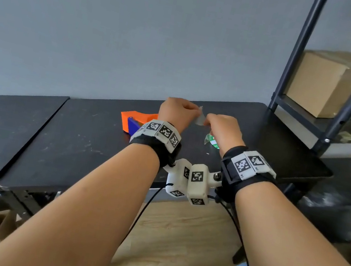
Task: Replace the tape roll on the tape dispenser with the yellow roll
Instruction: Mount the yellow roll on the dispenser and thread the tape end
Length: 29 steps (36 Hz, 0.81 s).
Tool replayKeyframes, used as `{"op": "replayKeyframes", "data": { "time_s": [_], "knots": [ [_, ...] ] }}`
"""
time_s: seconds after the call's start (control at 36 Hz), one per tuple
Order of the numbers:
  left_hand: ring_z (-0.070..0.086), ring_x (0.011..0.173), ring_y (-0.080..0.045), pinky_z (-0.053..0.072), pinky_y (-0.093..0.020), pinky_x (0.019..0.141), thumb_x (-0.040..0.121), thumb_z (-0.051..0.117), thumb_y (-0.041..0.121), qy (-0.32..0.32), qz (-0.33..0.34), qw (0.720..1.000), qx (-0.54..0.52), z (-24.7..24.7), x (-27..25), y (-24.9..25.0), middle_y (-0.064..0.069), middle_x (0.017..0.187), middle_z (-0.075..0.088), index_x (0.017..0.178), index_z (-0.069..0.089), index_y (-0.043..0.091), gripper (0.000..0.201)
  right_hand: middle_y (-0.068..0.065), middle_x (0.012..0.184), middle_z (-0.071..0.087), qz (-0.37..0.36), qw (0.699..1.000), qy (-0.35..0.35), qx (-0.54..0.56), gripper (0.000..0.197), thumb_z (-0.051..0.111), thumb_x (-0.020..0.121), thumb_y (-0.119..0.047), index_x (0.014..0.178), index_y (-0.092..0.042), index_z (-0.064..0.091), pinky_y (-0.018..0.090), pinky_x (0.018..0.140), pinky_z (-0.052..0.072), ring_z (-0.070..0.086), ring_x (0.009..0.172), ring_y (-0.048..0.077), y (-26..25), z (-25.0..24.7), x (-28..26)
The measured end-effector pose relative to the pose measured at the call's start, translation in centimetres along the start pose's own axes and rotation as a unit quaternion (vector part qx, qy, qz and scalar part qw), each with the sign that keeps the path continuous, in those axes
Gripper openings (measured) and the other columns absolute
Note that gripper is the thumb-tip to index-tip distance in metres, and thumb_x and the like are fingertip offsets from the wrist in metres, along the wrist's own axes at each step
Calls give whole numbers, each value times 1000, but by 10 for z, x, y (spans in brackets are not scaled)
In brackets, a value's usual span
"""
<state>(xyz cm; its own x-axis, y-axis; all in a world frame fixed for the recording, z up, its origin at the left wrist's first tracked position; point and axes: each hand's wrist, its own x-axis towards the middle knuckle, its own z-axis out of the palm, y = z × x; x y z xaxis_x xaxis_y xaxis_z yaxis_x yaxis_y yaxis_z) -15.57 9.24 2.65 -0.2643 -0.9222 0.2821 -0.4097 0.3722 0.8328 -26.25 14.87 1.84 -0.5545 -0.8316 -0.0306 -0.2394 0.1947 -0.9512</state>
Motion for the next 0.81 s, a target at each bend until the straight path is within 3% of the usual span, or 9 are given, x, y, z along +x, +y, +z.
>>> {"op": "replayKeyframes", "data": {
  "time_s": [0.11,0.19,0.31,0.39,0.44,0.5,0.56,0.64,0.81],
  "knots": [
    [61,73,-14,52,-28,71,78,66,14,-21,-31,999,-18,19,7,3,8,65,65,85,78,16,14,7,65,46,10,1000,28,-8,15,55,79,-17,66,-9,52,34,64,34,43,63,21,14,-19,6],
    [58,66,-12,52,-27,69,79,66,14,-50,-39,998,-15,35,10,5,11,61,60,85,78,14,13,10,74,51,11,999,26,-34,20,63,80,-22,71,-6,57,35,68,37,48,71,22,26,-32,14],
    [43,58,-18,38,-24,56,79,61,9,-93,-58,993,33,53,18,6,-4,61,52,68,66,9,13,9,81,58,10,996,30,-84,19,63,83,-20,73,-5,58,36,74,42,55,82,25,39,-49,25],
    [50,67,-19,47,-29,65,85,56,8,-116,-67,988,77,66,23,4,1,62,53,58,53,16,28,11,94,63,18,993,21,-113,21,62,86,-25,90,-4,64,36,82,46,58,88,24,45,-57,29],
    [58,78,-21,50,-31,76,88,56,10,-118,-68,987,86,73,25,1,1,72,62,64,60,20,26,13,103,67,23,993,20,-114,28,63,86,-27,97,-2,67,39,90,48,61,95,26,49,-59,32],
    [62,85,-22,49,-31,74,90,56,12,-119,-67,985,109,78,25,-1,-8,91,71,83,73,9,18,13,108,68,29,994,18,-108,33,64,86,-28,104,-1,68,41,96,48,63,102,27,50,-60,33],
    [64,88,-23,46,-29,71,91,57,14,-112,-63,984,120,82,24,-4,-10,101,72,99,74,5,21,12,105,68,29,994,11,-103,32,65,85,-27,104,-1,69,39,93,48,63,101,27,50,-60,34],
    [67,97,-24,49,-28,75,90,59,15,-110,-44,984,131,86,23,-8,-7,104,72,100,74,9,19,8,92,68,28,995,6,-98,28,67,83,-27,97,-4,70,39,88,50,65,90,23,49,-57,37],
    [66,100,-20,51,-27,82,91,60,18,-130,-18,976,171,90,23,-10,-2,109,72,103,76,15,20,8,88,69,74,990,36,-113,28,70,67,-30,86,-10,67,50,96,48,67,92,30,60,-50,48]
  ]
}}
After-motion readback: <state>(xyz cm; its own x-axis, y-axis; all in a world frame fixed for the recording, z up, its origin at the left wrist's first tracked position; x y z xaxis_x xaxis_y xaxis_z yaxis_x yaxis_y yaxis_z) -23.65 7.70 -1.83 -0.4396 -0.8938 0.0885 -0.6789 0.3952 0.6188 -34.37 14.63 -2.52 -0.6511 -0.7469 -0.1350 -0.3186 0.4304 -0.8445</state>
